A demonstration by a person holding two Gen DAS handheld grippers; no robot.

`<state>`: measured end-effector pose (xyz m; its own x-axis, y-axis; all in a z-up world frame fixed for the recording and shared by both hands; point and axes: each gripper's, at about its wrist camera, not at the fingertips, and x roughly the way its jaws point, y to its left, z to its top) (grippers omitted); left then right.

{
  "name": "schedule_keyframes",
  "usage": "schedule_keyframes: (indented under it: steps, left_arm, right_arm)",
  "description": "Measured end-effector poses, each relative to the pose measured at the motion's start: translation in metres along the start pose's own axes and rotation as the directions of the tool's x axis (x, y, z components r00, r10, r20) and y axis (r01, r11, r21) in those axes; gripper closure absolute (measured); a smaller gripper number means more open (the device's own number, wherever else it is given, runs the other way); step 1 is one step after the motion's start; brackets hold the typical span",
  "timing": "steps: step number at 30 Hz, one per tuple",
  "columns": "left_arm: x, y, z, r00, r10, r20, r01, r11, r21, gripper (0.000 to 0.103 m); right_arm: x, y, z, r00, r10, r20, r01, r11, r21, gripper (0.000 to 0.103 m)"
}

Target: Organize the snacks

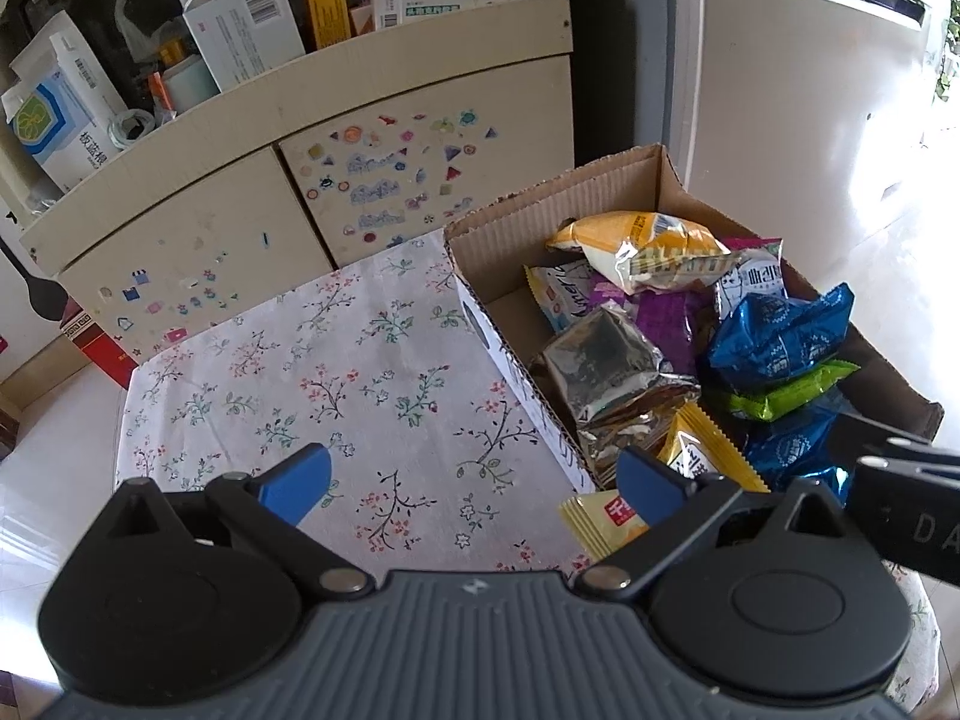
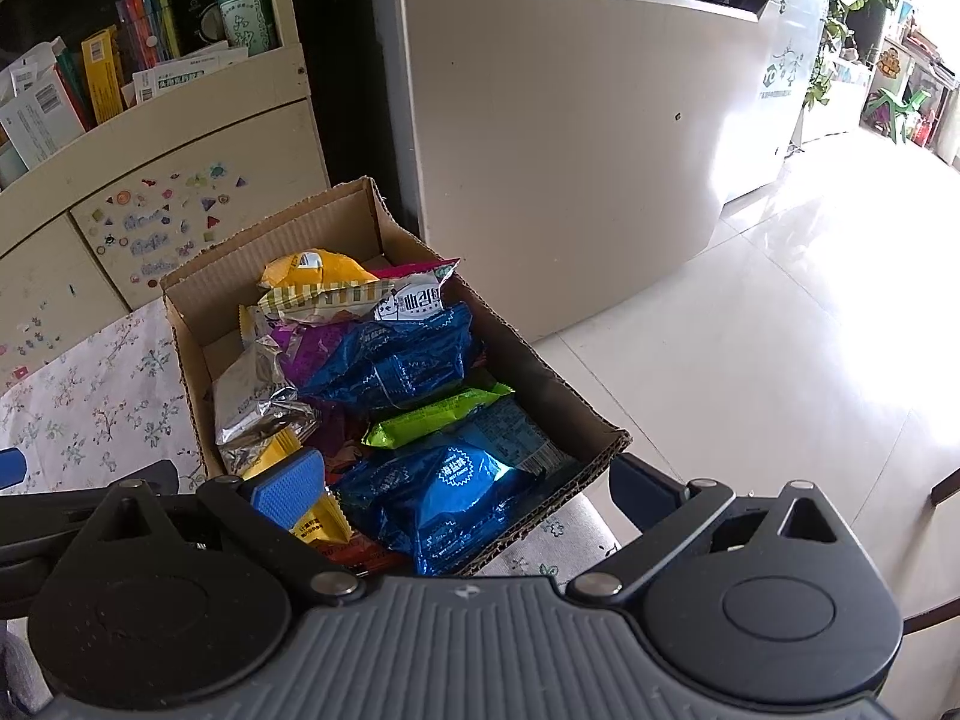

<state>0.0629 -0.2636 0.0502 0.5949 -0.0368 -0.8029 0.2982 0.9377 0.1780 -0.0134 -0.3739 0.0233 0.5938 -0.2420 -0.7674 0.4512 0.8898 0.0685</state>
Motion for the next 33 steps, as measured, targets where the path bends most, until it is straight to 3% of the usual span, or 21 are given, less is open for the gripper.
schedule_keyframes:
  steps: [21,33]
  left_arm:
    - [0.005,0.002,-0.002,0.999,-0.002,-0.033,0.001,1.000,-0.025,0.004]
    - [-0.003,0.015,-0.013,0.999,0.022,-0.027,-0.023,0.999,-0.040,0.004]
  right_arm:
    - [0.003,0.004,-0.001,1.000,0.004,-0.004,-0.004,1.000,-0.002,0.000]
    - [0.001,0.010,-0.006,0.997,0.071,-0.009,-0.071,0.997,-0.031,0.000]
